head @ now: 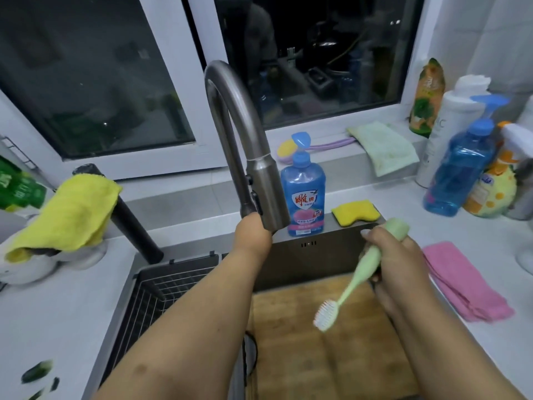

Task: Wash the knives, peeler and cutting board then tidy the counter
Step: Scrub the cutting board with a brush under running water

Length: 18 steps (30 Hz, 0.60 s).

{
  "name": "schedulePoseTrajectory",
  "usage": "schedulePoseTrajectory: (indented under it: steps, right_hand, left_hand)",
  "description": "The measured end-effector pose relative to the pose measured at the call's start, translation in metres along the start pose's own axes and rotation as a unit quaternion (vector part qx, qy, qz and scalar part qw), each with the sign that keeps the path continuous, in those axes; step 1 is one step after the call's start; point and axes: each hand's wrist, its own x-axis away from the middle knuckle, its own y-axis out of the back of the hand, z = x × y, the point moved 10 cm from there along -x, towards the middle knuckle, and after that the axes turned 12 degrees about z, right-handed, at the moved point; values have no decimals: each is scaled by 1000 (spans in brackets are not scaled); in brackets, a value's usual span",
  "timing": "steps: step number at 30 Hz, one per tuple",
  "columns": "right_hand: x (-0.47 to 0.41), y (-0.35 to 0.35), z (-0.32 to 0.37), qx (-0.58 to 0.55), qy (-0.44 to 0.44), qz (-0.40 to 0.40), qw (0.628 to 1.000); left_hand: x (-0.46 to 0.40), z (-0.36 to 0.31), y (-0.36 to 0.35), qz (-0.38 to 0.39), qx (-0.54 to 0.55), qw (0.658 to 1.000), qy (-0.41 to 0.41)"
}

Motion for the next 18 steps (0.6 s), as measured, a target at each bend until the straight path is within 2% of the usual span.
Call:
schedulePoseTrajectory:
  steps: [3,5,15,18]
  right_hand:
    - [7,-18,-15,-63,-56,50,995]
    - [11,-22,-17,-89,-69,55,992]
    - [16,-29,1,-149,-4,20,989]
    - [17,-30,2,-144,1,13,990]
  left_hand:
    - [1,-2,2,-3,-34,999,-2]
    - [0,-1,1,0,-60,998,-2]
    - [-5,7,-2,20,-109,994,5]
    - [-3,0,-6,35,-175,984,-9]
